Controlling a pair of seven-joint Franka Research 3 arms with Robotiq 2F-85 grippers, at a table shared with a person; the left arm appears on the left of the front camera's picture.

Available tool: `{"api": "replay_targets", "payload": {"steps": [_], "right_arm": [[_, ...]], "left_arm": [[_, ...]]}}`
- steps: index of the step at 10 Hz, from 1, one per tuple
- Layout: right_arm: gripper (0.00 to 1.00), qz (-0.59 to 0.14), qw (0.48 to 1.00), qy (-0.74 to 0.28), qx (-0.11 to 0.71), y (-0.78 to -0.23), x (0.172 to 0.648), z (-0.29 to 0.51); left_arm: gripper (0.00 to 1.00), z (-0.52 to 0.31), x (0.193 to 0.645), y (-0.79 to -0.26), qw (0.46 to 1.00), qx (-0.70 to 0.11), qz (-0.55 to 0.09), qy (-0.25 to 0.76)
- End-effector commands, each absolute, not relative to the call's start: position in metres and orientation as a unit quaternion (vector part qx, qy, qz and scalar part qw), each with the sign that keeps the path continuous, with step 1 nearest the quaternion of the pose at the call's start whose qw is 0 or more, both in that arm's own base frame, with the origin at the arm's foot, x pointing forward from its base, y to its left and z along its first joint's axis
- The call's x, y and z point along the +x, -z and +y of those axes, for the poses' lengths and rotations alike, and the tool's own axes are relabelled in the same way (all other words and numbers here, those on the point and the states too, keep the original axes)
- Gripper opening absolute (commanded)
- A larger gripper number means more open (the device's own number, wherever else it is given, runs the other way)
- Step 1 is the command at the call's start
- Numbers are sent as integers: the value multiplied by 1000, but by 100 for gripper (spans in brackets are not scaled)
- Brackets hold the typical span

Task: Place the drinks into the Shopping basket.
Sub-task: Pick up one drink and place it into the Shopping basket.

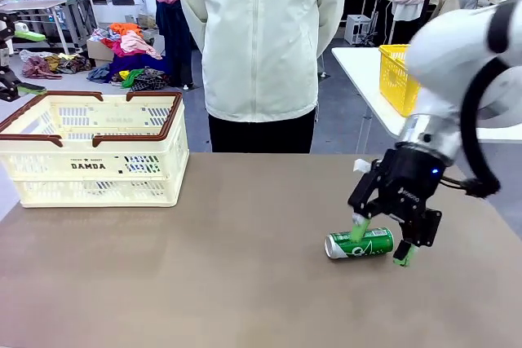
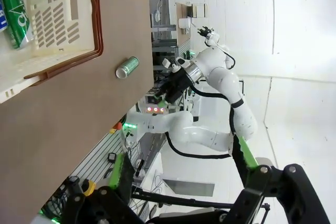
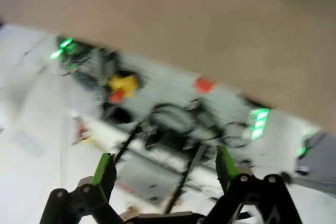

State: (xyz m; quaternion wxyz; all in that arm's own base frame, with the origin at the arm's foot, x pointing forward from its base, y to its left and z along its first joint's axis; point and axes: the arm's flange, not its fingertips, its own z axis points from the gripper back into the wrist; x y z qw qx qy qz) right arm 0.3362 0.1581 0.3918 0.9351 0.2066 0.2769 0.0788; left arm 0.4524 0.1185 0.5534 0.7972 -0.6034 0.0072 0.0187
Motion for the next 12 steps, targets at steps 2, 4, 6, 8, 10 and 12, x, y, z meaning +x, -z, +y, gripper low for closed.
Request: {"api": "replay_targets", "payload": {"steps": [2, 4, 6, 8, 10, 12], "right_arm": [[100, 53, 984, -131, 112, -374, 358, 140], [100, -60, 984, -135, 97, -355, 358, 140], [100, 8, 987, -131, 88, -383, 373, 140], [100, 8, 987, -131, 88, -383, 373, 140], [100, 8, 987, -131, 88, -383, 373, 140], [100, -13, 949, -301, 92, -374, 380, 143]], "left_arm": [[100, 118, 450, -554, 798, -602, 4, -20], [100, 118, 450, -554, 798, -602, 4, -20], [100, 118, 450, -554, 798, -602, 4, -20], [100, 118, 450, -554, 798, -602, 4, -20], [100, 118, 450, -554, 798, -602, 4, -20], [100, 118, 450, -554, 798, -602, 4, -20]]}}
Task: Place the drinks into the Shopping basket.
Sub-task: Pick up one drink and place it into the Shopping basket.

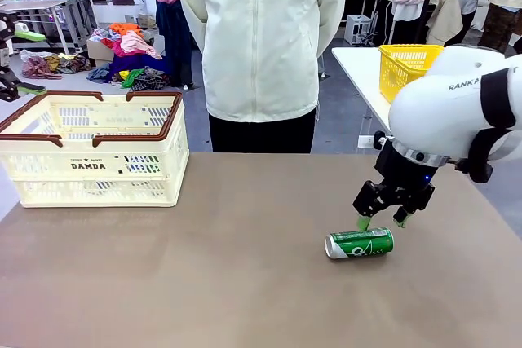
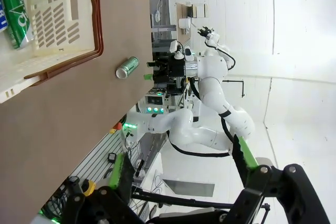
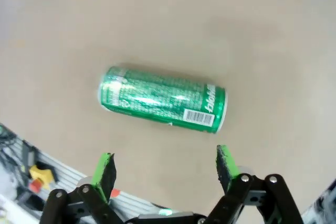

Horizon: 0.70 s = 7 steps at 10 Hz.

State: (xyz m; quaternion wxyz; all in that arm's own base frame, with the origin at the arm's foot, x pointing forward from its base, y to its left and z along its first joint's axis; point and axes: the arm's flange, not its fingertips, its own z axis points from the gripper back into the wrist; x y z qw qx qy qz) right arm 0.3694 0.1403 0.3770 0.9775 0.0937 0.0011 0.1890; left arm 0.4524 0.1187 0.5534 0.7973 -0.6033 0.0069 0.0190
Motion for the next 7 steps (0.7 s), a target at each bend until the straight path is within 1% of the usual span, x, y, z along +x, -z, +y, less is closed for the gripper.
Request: {"api": "replay_targets", "payload": {"steps": [1, 2, 4, 5, 6, 7], "right_arm": [[100, -42, 883, -461, 81, -370, 391, 151], [100, -43, 806, -585, 81, -363, 396, 156], [100, -64, 697, -711, 66, -365, 391, 157], [100, -60, 651, -754, 61, -366, 385, 158], [100, -48, 629, -774, 54, -365, 381, 157], [100, -41, 602, -795, 66, -364, 377, 160]], "left_arm": [[100, 118, 450, -554, 798, -602, 4, -20], [100, 118, 450, -554, 798, -602, 4, -20], [100, 118, 450, -554, 798, -602, 4, -20], [100, 118, 450, -554, 798, -602, 4, -20], [100, 118, 450, -554, 798, -602, 4, -20], [100, 118, 450, -554, 798, -602, 4, -20]]}}
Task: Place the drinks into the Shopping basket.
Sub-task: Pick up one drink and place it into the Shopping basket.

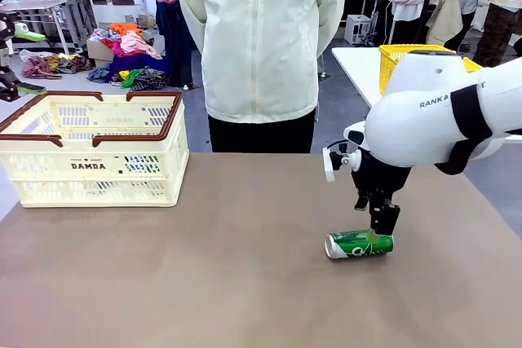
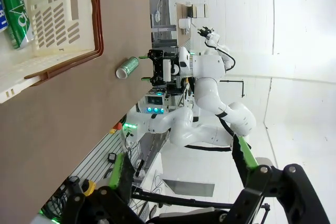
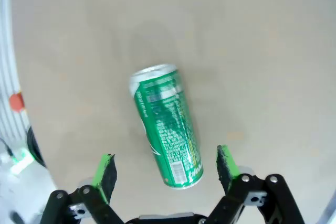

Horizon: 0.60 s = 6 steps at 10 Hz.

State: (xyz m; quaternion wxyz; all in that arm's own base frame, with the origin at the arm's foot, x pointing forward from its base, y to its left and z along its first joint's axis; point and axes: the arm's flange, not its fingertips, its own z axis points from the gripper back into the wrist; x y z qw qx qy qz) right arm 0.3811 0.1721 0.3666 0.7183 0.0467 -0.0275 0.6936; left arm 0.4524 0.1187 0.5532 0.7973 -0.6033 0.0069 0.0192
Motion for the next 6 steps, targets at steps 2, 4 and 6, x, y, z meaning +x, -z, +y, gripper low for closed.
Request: {"api": "replay_targets", "payload": {"steps": [2, 4, 6], "right_arm": [[100, -28, 718, -694, 47, -367, 381, 172], [100, -33, 662, -747, 50, -367, 378, 174], [100, -19, 678, -734, 24, -354, 384, 175]], "left_arm": [[100, 118, 450, -554, 798, -602, 4, -20], [100, 118, 450, -554, 798, -602, 4, -20], [100, 118, 450, -554, 798, -602, 4, -20]]}}
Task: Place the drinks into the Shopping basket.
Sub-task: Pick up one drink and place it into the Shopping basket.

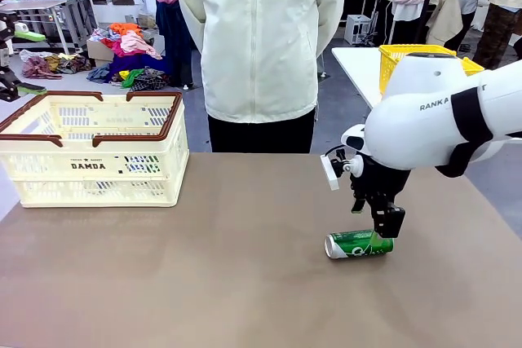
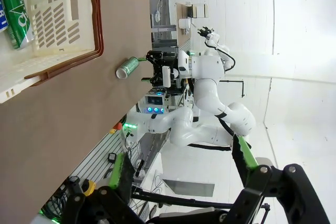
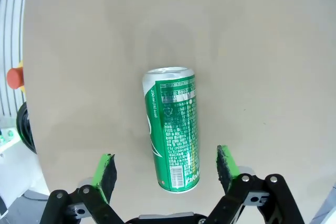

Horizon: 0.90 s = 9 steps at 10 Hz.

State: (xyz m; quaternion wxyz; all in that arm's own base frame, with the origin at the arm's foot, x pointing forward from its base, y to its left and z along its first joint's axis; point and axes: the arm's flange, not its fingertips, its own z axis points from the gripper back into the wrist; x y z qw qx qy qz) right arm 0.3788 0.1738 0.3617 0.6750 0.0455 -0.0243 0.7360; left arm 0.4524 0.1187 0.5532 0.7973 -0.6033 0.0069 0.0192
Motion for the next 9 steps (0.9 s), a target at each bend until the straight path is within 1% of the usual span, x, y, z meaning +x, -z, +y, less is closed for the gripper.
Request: {"api": "replay_targets", "payload": {"steps": [1, 2, 3, 6, 9], "right_arm": [[100, -15, 676, -737, 21, -346, 388, 175], [100, -11, 671, -741, 30, -336, 390, 174], [100, -5, 675, -738, 20, -325, 395, 175], [100, 0, 660, -750, 41, -293, 403, 174], [100, 0, 653, -755, 59, -288, 399, 170]], "left_arm": [[100, 118, 450, -554, 798, -602, 4, -20], [100, 118, 450, -554, 798, -602, 4, -20], [100, 118, 450, -554, 798, -602, 4, -20], [100, 118, 450, -554, 798, -602, 4, -20], [100, 118, 450, -554, 798, -602, 4, -20]]}}
